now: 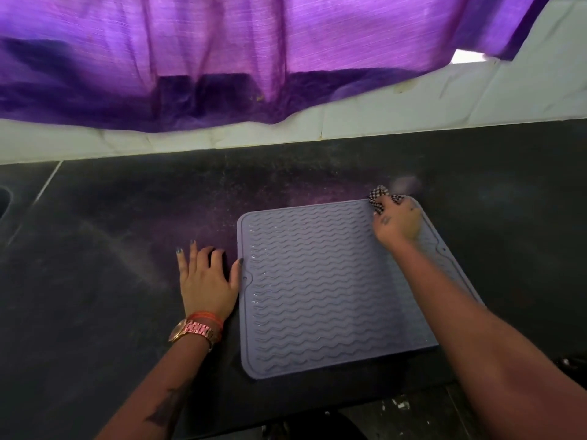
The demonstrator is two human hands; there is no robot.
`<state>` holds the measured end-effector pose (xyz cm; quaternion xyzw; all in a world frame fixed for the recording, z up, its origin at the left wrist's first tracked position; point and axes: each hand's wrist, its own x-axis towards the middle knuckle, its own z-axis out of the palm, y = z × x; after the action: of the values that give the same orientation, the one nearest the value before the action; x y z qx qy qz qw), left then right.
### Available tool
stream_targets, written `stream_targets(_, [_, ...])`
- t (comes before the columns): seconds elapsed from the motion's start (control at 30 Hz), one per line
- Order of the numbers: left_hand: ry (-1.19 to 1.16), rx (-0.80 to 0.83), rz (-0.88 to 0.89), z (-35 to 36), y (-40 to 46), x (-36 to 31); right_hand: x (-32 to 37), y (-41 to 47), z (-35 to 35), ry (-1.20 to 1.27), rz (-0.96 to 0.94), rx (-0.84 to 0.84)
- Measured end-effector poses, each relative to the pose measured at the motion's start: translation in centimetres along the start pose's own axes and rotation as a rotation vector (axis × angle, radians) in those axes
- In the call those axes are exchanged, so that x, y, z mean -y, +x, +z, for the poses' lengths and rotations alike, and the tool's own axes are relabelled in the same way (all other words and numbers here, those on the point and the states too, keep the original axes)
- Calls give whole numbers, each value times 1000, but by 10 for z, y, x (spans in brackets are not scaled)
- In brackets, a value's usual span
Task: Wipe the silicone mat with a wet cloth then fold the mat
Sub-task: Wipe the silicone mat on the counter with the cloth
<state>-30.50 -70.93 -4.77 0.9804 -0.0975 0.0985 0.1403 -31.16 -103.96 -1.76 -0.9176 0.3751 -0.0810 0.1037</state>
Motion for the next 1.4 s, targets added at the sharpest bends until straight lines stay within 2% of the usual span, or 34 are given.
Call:
stream_targets(0.27, [-4, -9, 3, 3, 1, 1, 64, -38, 16, 41, -179, 55])
stream_targets(0.63, [-6, 1, -1, 3, 1, 3, 145, -94, 33, 84, -615, 198])
stream_targets(0.7, [1, 2, 1, 3, 1, 3, 148, -92, 31, 97, -733, 264])
stream_targets(0.77, [5, -5, 2, 2, 1, 4, 147, -81, 21, 198, -843, 409])
stream_targets(0.83, [-1, -16, 5, 3, 1, 4, 143, -66, 9, 371, -867, 494])
stream_targets(0.9, [-9, -24, 5, 4, 1, 5, 141, -56, 6, 429, -849, 387])
stream_targets(0.97, [-13, -25, 3, 5, 2, 5, 140, -54, 11, 348, -863, 325])
stream_targets(1.1, [-15, -38, 10, 6, 2, 6, 143, -59, 33, -14, -965, 299])
stream_targets(1.17, [-18, -34, 4, 7, 2, 6, 144, -60, 36, -39, -974, 275])
stream_targets(1.33, [-22, -33, 3, 6, 2, 6, 147, -39, 15, 160, -923, 489])
stream_targets(1.4, [-21, -27, 3, 6, 3, 6, 143, -41, 11, 200, -941, 516])
